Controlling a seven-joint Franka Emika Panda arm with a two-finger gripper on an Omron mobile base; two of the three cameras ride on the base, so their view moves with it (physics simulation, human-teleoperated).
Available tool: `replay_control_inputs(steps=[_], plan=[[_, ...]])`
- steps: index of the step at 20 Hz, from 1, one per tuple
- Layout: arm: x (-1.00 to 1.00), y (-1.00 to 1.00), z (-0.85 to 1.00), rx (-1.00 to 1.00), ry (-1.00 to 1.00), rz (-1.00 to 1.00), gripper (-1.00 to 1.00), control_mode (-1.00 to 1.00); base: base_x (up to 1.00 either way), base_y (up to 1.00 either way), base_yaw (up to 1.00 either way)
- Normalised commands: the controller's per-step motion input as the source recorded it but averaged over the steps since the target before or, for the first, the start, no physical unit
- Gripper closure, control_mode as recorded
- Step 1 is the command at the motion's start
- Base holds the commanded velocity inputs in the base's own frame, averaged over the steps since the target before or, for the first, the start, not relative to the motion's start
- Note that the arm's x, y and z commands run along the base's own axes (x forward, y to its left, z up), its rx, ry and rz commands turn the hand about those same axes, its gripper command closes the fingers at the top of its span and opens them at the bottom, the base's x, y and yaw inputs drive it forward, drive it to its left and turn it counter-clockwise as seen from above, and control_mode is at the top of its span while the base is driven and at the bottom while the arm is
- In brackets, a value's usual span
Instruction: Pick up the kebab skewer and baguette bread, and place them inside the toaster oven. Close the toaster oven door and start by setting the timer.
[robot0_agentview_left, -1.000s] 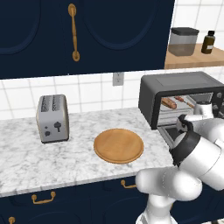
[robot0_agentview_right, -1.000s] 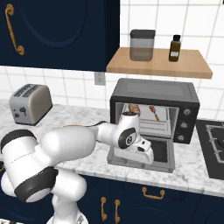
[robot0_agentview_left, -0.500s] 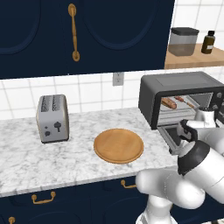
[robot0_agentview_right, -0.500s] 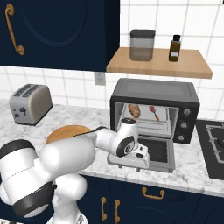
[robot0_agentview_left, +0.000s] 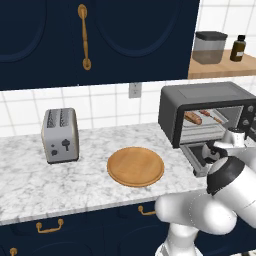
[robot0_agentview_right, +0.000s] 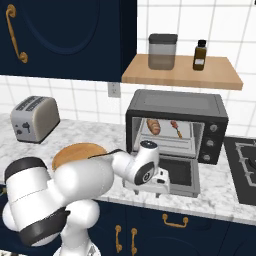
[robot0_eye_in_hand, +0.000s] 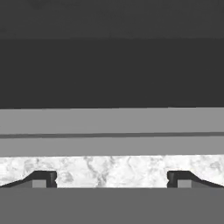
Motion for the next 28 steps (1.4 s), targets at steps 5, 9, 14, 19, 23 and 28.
replay_control_inputs(steps=[5, 9, 14, 19, 23, 28], plan=[[0.02, 0.01, -0.17, 0.05, -0.07, 0.06, -1.00, -1.00, 0.00, 0.00, 0.00], [0.11, 0.02, -0.19, 0.05, -0.07, 0.01, -1.00, -1.00, 0.00, 0.00, 0.00], [0.19, 0.07, -0.20, 0.04, -0.05, 0.00, -1.00, -1.00, 0.00, 0.00, 0.00], [0.22, 0.11, -0.09, 0.04, -0.07, 0.00, -1.00, -1.00, 0.00, 0.00, 0.00], [0.44, 0.32, 0.00, 0.00, -0.11, 0.00, -1.00, -1.00, 0.00, 0.00, 0.00], [0.53, 0.24, 0.00, 0.00, -0.13, 0.00, -1.00, -1.00, 0.00, 0.00, 0.00]])
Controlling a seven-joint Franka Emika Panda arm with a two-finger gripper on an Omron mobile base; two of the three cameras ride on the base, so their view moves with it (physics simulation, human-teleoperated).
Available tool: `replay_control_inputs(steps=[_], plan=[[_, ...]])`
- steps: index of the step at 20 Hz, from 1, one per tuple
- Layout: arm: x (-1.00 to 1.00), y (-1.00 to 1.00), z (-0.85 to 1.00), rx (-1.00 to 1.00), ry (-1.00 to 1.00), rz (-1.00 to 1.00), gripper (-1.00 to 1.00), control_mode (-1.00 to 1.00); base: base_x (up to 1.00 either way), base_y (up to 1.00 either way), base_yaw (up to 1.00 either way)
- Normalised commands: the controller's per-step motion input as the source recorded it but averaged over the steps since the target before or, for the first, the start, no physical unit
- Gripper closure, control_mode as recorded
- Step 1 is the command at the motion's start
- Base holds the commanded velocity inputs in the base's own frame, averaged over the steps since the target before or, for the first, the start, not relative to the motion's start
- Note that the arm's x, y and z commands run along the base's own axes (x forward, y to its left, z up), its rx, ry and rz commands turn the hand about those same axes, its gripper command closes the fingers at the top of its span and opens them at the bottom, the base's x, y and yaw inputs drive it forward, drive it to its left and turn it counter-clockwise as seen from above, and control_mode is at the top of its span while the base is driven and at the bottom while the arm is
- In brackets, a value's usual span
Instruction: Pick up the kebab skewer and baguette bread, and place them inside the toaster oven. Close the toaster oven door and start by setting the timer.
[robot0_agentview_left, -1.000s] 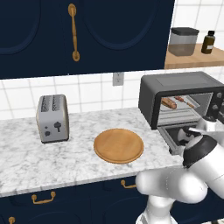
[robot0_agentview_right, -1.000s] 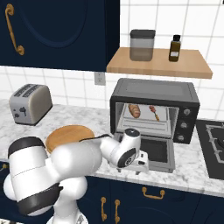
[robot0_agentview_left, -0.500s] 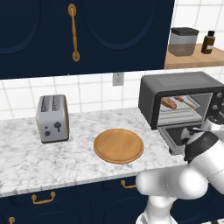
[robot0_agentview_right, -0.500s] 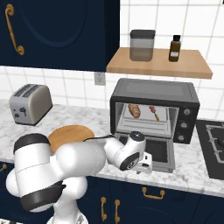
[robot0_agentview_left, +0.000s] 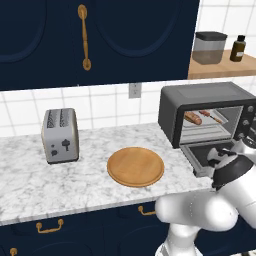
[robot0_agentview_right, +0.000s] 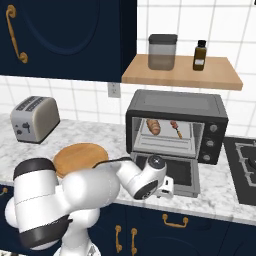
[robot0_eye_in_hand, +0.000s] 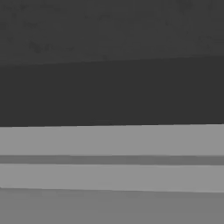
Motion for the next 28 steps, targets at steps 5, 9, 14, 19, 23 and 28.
replay_control_inputs(steps=[5, 9, 14, 19, 23, 28], plan=[[0.48, 0.15, 0.24, 0.00, -0.06, 0.00, -1.00, -1.00, 0.00, 0.00, 0.00], [0.40, 0.08, 0.42, 0.00, -0.09, 0.00, -1.00, -1.00, 0.00, 0.00, 0.00], [0.45, 0.08, 0.51, 0.01, -0.12, 0.00, -1.00, -1.00, 0.00, 0.00, 0.00], [0.61, 0.09, 0.58, 0.03, -0.11, 0.00, -1.00, -1.00, 0.00, 0.00, 0.00], [0.67, 0.06, 0.73, 0.03, -0.05, -0.01, -1.00, -1.00, 0.00, 0.00, 0.00], [0.77, 0.16, 0.85, 0.02, -0.05, -0.01, -1.00, -1.00, 0.00, 0.00, 0.00]])
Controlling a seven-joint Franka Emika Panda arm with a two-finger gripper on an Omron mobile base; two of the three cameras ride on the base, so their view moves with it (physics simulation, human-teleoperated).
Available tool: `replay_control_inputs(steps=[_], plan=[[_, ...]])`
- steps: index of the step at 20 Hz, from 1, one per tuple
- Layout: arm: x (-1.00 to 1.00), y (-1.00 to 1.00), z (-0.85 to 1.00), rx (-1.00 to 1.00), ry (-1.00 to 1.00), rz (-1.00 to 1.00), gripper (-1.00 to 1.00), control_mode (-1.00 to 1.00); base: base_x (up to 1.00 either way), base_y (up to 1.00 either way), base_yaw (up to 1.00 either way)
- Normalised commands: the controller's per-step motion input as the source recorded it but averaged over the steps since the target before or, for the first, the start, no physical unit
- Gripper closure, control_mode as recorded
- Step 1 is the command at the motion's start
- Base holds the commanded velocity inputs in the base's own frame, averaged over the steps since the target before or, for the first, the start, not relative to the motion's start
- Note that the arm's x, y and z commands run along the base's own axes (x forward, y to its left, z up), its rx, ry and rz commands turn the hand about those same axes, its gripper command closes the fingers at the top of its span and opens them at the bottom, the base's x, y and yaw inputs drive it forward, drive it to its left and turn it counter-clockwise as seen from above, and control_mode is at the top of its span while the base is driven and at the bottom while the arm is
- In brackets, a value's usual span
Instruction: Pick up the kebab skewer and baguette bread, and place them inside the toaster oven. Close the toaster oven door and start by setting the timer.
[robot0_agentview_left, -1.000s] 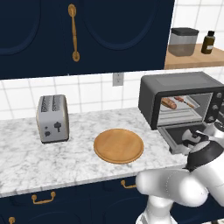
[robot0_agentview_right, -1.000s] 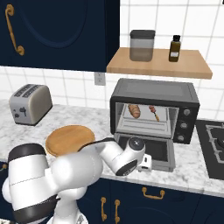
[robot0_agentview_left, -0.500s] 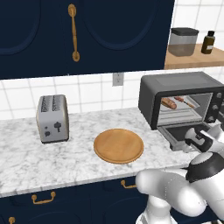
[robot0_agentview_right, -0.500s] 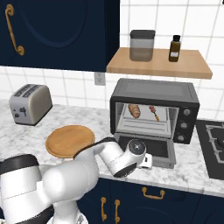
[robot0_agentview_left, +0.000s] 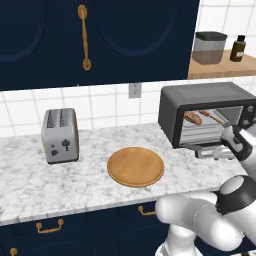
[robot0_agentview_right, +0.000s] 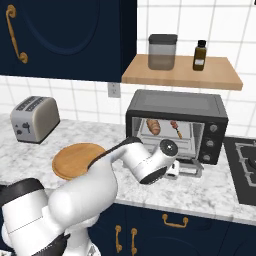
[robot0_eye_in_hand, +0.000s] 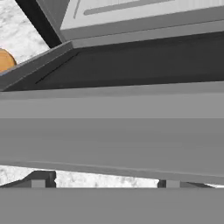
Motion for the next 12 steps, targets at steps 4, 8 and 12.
replay_control_inputs(steps=[4, 8, 12], plan=[[0.76, 0.41, 0.60, 0.00, -0.16, -0.01, -1.00, -1.00, 0.00, 0.00, 0.00], [0.77, 0.44, 0.37, 0.00, -0.21, 0.00, -1.00, -1.00, 0.00, 0.00, 0.00], [0.80, 0.34, 0.06, 0.00, -0.17, -0.01, -1.00, -1.00, 0.00, 0.00, 0.00]])
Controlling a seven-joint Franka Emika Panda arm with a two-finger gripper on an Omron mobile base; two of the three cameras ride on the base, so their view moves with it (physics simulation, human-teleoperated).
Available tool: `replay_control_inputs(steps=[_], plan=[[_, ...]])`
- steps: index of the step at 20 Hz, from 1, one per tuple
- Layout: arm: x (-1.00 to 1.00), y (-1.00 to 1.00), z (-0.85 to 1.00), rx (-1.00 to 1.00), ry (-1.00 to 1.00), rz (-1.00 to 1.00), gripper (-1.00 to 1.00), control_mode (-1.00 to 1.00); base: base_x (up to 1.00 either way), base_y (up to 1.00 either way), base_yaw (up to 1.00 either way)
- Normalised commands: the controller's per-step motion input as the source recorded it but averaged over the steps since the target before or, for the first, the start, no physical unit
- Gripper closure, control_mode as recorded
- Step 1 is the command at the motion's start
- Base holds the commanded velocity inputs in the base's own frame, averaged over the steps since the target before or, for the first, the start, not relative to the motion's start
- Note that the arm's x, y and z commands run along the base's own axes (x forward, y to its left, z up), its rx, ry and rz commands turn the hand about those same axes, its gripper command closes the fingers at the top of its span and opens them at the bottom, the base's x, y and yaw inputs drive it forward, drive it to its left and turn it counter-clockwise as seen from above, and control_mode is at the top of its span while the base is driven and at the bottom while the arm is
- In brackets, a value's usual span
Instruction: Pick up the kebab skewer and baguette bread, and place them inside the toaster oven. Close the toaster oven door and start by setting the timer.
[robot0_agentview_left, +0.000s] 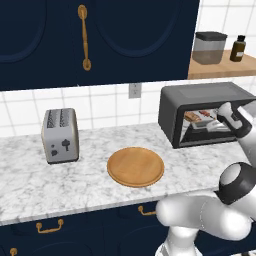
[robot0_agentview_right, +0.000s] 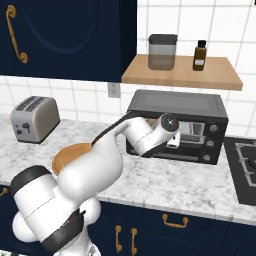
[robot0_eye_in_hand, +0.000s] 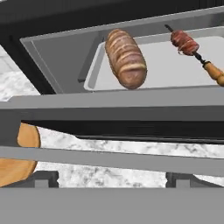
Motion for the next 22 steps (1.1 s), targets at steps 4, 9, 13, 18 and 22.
replay_control_inputs(steps=[4, 9, 13, 18, 22], plan=[[0.76, 0.19, 0.00, 0.00, -0.07, -0.01, -1.00, -1.00, 0.00, 0.00, 0.00], [0.70, 0.18, 0.01, 0.00, -0.01, 0.00, -1.00, -1.00, 0.00, 0.00, 0.00], [0.76, 0.04, 0.38, 0.03, -0.01, 0.00, -1.00, -1.00, 0.00, 0.00, 0.00], [0.33, 0.00, 0.17, 0.03, -0.01, 0.00, -1.00, -1.00, 0.00, 0.00, 0.00], [-0.20, -0.13, 0.25, 0.00, 0.00, 0.00, -1.00, -1.00, 0.00, 0.00, 0.00]])
